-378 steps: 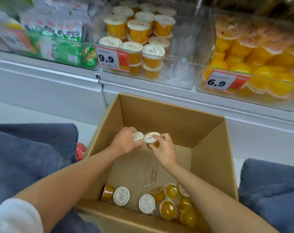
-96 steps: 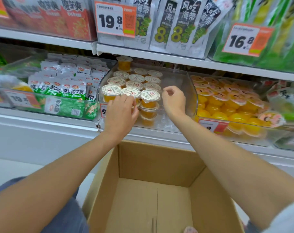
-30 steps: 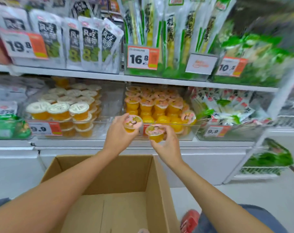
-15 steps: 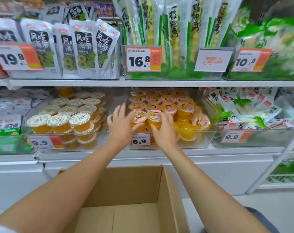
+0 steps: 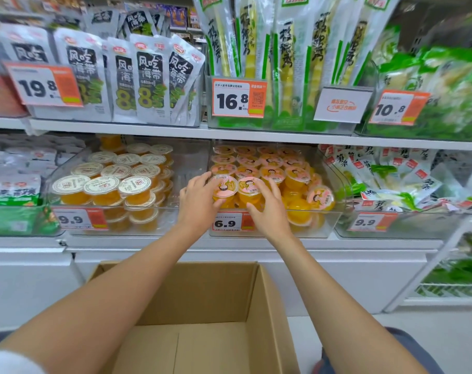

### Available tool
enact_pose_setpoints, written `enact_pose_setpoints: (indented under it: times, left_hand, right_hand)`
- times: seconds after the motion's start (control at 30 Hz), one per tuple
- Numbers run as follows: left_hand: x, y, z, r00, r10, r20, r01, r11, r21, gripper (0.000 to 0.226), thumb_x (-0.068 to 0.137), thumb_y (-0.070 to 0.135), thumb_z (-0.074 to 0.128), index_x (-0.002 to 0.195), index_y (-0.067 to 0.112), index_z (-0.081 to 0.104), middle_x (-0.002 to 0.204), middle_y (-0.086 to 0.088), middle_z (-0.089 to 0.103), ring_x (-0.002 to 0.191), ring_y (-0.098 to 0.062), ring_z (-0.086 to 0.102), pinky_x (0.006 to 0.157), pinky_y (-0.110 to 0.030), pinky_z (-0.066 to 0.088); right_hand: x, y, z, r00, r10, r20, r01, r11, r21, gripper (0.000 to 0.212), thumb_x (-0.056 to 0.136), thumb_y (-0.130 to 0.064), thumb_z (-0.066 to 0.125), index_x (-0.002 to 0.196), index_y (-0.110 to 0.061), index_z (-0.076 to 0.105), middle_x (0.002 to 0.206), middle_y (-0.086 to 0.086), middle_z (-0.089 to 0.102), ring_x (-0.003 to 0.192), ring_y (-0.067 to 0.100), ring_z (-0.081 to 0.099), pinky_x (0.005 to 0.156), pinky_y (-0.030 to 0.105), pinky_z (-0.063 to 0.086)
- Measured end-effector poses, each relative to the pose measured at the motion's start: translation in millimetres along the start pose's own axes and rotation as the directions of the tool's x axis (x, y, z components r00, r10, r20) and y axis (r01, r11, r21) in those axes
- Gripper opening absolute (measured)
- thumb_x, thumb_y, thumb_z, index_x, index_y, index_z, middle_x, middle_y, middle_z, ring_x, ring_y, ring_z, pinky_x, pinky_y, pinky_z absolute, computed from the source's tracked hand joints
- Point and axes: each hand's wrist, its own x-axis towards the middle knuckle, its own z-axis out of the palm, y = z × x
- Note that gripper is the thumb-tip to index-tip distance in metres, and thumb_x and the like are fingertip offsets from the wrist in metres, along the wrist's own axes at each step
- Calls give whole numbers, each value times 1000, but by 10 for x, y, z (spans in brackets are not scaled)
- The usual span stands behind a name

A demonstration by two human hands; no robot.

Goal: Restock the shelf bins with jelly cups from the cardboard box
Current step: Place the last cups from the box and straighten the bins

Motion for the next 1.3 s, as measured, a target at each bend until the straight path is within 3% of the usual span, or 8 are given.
enact_pose_setpoints:
  times: [0.17, 0.4, 0.6, 0.83, 1.0, 1.1, 1.2, 1.3]
  left_hand:
    - [-2, 18, -61, 999, 31, 12, -32, 999, 42, 46, 91, 41, 60, 136, 35, 51, 145, 6, 45, 134, -19, 34, 105, -45, 31]
    - [146, 93, -110, 994, 97, 53, -106, 971, 212, 34, 100, 37, 44, 132, 36, 53, 137, 10, 53, 128, -18, 36, 99, -43, 26]
    - [263, -40, -155, 977, 141, 159, -167, 971, 168, 42, 98, 36, 48, 139, 39, 45, 145, 12, 46, 133, -16, 33, 105, -44, 25]
    - [166, -32, -145, 985, 127, 117, -138, 986, 89, 58, 87, 42, 64, 141, 33, 45, 150, 7, 40, 137, -20, 33, 107, -48, 33]
    - [-81, -13, -188, 989, 131, -63, -126, 989, 79, 47, 83, 34, 71, 126, 21, 55, 122, -1, 55, 115, -23, 47, 91, -38, 41]
    - [-362, 15, -152, 992, 75, -102, -75, 997, 0, 21, 84, 29, 68, 94, 18, 54, 91, 1, 56, 88, -22, 52, 70, -35, 43]
    - [-749, -79, 52, 987, -75, 145, 98, 982, -159, 16, 85, 27, 65, 84, 18, 52, 80, 6, 53, 76, -18, 52, 61, -34, 39]
    - [-1203, -345, 338, 902, -133, 411, 213, 964, -156, 23, 82, 30, 69, 74, 23, 49, 75, 8, 54, 76, -19, 55, 65, -32, 44]
  right_hand:
    - [-116, -29, -26, 990, -33, -139, 25, 998, -56, 57, 90, -20, 62, 143, -28, 41, 156, -6, 24, 142, 13, 25, 115, 32, 29]
    - [-53, 48, -52, 994, -106, 26, 108, 983, -146, 59, 94, -22, 60, 148, -26, 36, 161, -3, 17, 147, 15, 19, 117, 32, 24]
    - [55, 19, 31, 998, -62, 20, 64, 985, -162, 50, 96, -22, 55, 145, -24, 42, 159, -2, 22, 146, 17, 20, 117, 34, 23]
    - [-13, -6, -11, 993, -74, -88, 58, 984, -171, 53, 94, -19, 58, 144, -26, 43, 157, -1, 26, 144, 19, 22, 117, 37, 24]
    - [-210, -70, -64, 936, -239, -259, 194, 963, -188, 30, 88, -11, 59, 118, -14, 63, 118, 1, 56, 109, 18, 51, 92, 34, 48]
    - [-395, -117, -2, 952, -286, -111, 262, 946, -190, 15, 86, -9, 58, 100, -11, 65, 99, 2, 59, 87, 19, 57, 70, 31, 46]
    - [-643, -62, 164, 954, -182, 239, 244, 933, -265, 20, 87, -11, 54, 102, -13, 65, 101, 3, 62, 92, 22, 58, 71, 31, 42]
    - [-971, 158, 434, 791, 52, 610, 220, 906, -362, 25, 88, -16, 53, 109, -18, 66, 112, 5, 66, 105, 25, 60, 85, 32, 46]
